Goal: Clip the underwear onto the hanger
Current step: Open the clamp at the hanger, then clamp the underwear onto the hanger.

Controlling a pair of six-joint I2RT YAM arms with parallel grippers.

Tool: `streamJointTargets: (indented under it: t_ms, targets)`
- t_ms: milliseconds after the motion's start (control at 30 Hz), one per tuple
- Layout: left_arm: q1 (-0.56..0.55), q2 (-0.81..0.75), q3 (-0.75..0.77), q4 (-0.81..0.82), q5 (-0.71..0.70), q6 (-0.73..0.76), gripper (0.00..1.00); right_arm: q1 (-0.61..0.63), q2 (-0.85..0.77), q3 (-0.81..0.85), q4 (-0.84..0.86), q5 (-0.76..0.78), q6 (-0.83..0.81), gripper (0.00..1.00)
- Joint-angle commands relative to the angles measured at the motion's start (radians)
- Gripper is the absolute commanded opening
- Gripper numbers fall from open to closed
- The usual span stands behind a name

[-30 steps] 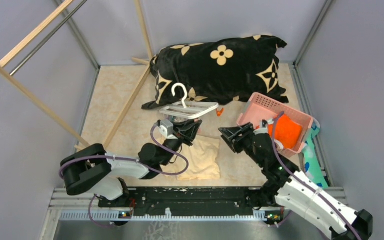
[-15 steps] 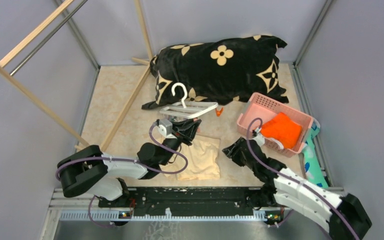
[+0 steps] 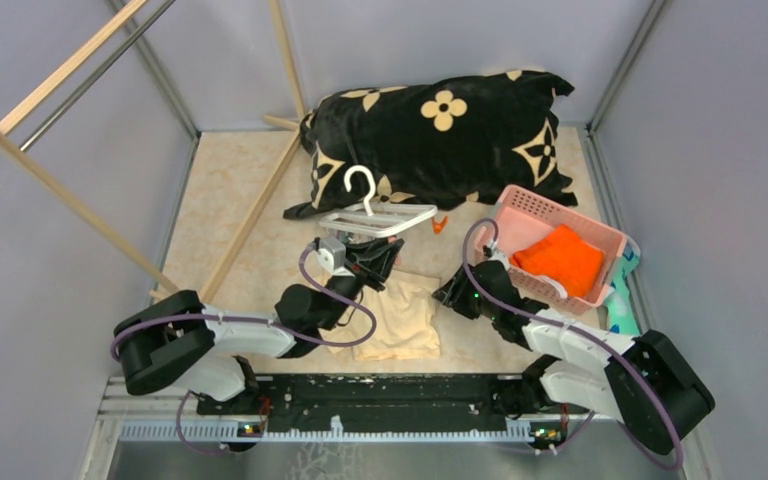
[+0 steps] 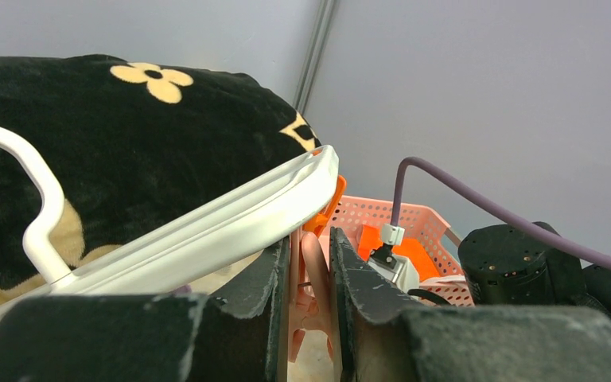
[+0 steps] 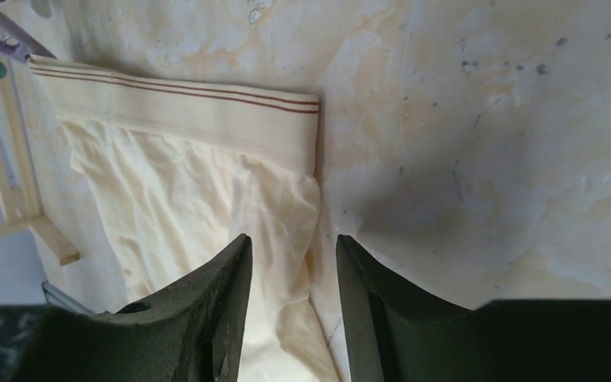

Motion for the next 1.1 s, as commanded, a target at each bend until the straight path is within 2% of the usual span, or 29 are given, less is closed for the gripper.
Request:
streamJointTargets:
  t_ms: [0, 400, 733, 1067]
  targets:
    - [0.006, -0.03, 0.037, 0.057, 0.018, 0.004, 0.0, -0.003, -0.024, 0.011, 0.052, -0.058, 0.09, 0.43]
    - [0.006, -0.022, 0.038, 0.066, 0.019, -0.004, 0.0, -0.004, 0.035, 0.016, 0.025, 0.029, 0.121, 0.4]
    - [0.006, -0.018, 0.036, 0.071, 0.019, -0.008, 0.0, -0.003, 0.159, 0.007, 0.122, 0.022, 0.1, 0.39]
    - [0.006, -0.027, 0.032, 0.069, 0.018, -0.006, 0.0, -0.004, 0.259, 0.027, 0.146, 0.041, 0.06, 0.38]
